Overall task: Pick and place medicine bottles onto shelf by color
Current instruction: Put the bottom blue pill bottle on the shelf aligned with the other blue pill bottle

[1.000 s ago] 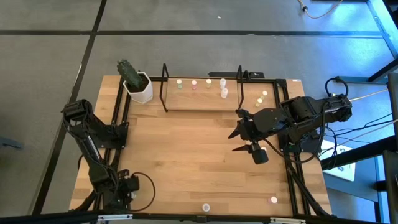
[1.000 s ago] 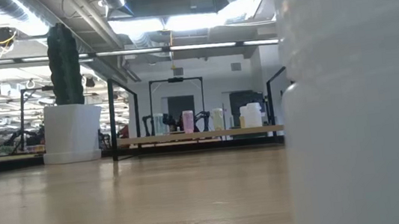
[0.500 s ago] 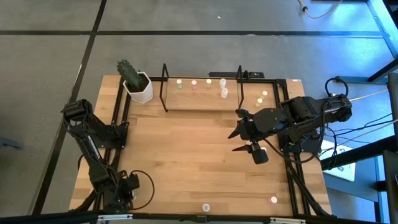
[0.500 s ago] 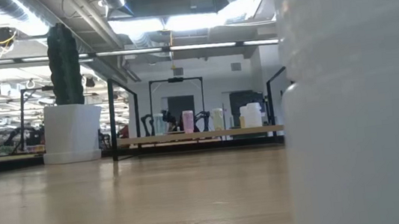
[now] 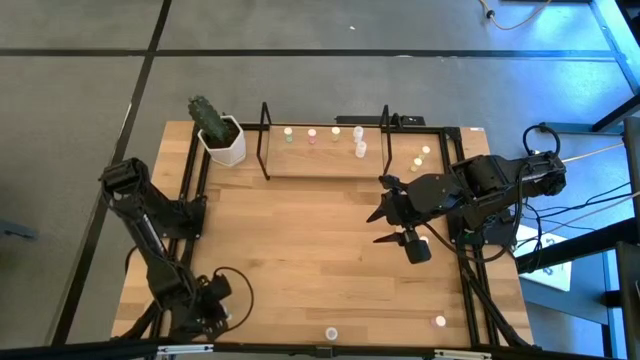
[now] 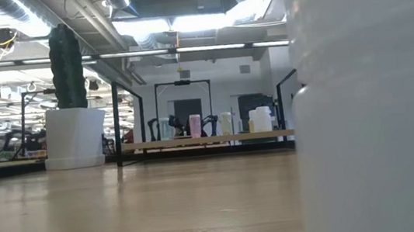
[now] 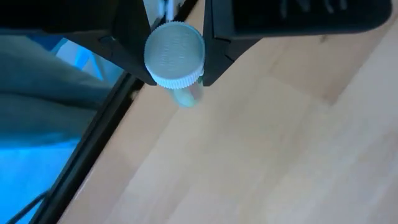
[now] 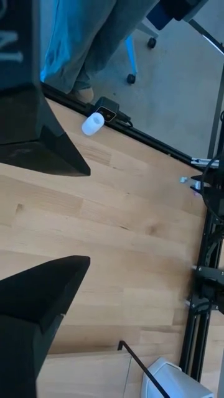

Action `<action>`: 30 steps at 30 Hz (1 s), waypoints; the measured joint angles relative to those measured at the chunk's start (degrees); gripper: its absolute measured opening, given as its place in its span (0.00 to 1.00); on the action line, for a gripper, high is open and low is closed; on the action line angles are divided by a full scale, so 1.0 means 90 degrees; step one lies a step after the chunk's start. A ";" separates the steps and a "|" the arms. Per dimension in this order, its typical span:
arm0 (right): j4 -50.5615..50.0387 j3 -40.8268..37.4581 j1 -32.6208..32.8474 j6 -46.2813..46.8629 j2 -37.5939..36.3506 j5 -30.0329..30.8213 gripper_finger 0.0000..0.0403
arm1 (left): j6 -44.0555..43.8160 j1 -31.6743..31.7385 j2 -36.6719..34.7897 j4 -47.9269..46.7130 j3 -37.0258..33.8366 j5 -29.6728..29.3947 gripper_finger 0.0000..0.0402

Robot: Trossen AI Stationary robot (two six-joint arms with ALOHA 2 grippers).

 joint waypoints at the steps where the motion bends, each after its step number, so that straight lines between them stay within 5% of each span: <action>1: 0.0000 0.0000 -0.0002 -0.0007 0.0000 0.0009 0.55 | 0.0103 0.0106 0.0000 -0.0108 0.0104 -0.0004 0.23; 19: 0.0000 0.0000 -0.0002 -0.0006 0.0000 0.0673 0.55 | 0.2538 0.2671 0.0000 -0.3446 0.3248 -0.0413 0.23; 30: 0.0000 0.0000 -0.0002 0.0502 0.0000 0.1937 0.55 | 0.4135 0.4638 0.0000 -0.4266 0.4759 -0.0264 0.23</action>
